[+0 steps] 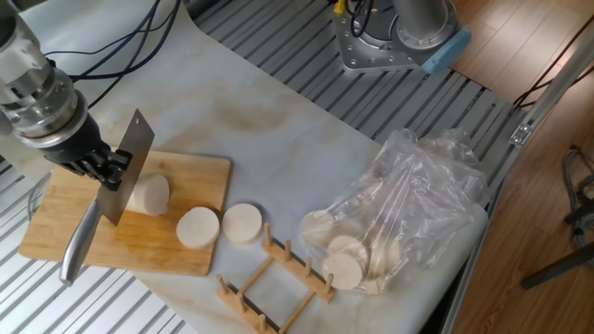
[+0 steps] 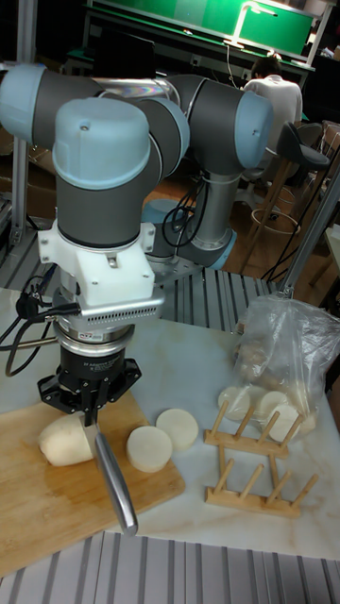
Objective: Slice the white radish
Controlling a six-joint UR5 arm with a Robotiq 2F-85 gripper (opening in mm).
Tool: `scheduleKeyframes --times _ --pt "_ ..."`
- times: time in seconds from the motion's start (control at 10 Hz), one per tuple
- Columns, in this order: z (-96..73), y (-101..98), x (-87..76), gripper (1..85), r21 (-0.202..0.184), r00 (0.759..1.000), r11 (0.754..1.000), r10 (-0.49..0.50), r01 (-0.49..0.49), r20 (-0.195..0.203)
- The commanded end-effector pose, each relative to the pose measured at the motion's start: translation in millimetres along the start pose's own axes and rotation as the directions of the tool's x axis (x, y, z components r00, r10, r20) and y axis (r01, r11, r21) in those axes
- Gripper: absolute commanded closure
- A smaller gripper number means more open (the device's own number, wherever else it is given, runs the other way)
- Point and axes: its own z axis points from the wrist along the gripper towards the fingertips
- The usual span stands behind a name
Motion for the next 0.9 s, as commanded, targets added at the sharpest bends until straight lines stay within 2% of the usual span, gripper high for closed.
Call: scheduleKeyframes --times 0.0,0.1,0.6,0.8 --pt "10.7 7.5 -11.3 84.3 -0.016 0.998 0.999 0.049 -0.049 0.030" --pt "14.3 7.8 -13.5 84.3 -0.009 0.998 0.999 0.052 -0.052 0.034" --pt "13.4 8.6 -15.2 84.3 -0.043 0.998 0.998 0.050 -0.049 0.033" --pt "13.7 8.1 -14.9 84.3 -0.043 0.998 0.998 0.056 -0.055 0.028"
